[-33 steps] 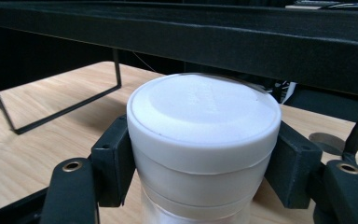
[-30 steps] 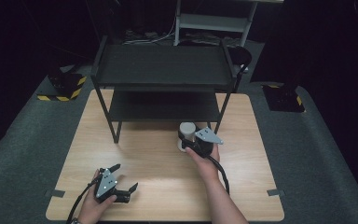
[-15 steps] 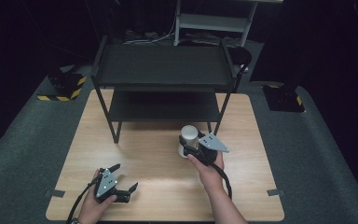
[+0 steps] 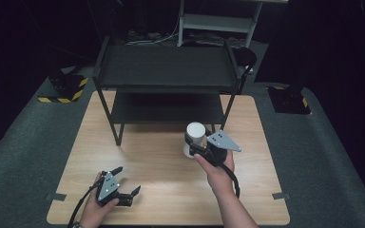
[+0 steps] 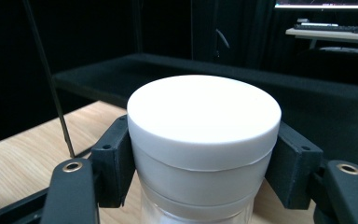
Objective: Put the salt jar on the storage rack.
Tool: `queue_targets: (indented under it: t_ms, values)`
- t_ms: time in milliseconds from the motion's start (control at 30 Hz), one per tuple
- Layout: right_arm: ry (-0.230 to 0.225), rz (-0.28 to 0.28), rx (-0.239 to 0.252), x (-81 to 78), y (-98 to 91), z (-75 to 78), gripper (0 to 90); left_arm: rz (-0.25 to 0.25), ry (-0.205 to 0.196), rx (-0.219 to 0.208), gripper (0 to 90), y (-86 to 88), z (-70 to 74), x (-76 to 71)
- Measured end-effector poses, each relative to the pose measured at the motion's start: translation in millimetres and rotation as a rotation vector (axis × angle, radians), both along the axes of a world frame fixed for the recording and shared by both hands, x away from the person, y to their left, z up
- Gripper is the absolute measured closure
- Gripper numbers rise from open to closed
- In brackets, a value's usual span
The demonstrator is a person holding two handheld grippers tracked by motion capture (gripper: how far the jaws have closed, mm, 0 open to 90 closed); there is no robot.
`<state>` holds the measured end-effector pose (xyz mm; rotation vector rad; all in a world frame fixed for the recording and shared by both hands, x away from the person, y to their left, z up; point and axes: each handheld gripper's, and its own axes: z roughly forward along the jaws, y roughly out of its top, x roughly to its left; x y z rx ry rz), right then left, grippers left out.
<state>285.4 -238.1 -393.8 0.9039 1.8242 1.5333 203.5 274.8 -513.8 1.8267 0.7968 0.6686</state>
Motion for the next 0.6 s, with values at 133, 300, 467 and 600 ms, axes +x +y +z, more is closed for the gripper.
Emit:
queue_targets:
  t_ms: [133, 300, 467, 600]
  values:
    - [-0.008, 0.002, 0.004, -1.8, 0.1, 15.2, 34.8, -0.001, 0.001, -0.001, 0.5, 0.3, 0.1, 0.2]
    - [-0.018, 0.006, 0.002, -2.5, 1.7, 34.0, 34.8, -0.001, 0.001, 0.0, 0.5, 0.1, 0.2, 0.1]
    - [-0.033, 0.011, -0.003, -1.0, 4.4, 51.0, 34.8, -0.002, 0.0, 0.0, 0.5, 0.3, 0.1, 0.2]
    - [-0.035, 0.011, -0.006, 4.8, 8.0, 64.0, 34.8, -0.003, 0.0, 0.0, 0.5, 0.5, 0.1, 0.3]
